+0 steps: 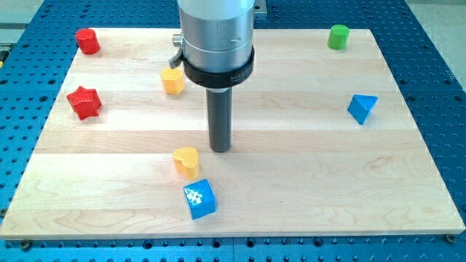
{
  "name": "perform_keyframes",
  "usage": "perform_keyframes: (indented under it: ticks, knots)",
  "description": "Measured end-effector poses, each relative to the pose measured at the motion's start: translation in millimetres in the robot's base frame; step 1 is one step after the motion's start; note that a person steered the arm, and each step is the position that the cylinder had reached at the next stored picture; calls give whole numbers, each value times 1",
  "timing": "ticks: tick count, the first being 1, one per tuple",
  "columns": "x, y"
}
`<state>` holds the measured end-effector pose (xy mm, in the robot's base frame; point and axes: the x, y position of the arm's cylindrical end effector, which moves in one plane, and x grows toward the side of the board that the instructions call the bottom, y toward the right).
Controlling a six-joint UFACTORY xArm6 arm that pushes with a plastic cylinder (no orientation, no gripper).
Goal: Place the yellow blocks and blue cube in a horizontal line
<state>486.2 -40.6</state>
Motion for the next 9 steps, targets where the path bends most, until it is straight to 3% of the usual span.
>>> perform_keyframes:
  ticks: [1, 2, 3, 5, 6, 7, 8, 9]
  knots:
    - [14, -79]
    - [32, -53]
    - [37, 33]
    - [51, 16]
    - [75, 70]
    - [74, 156]
    - [76, 203]
    - [70, 199]
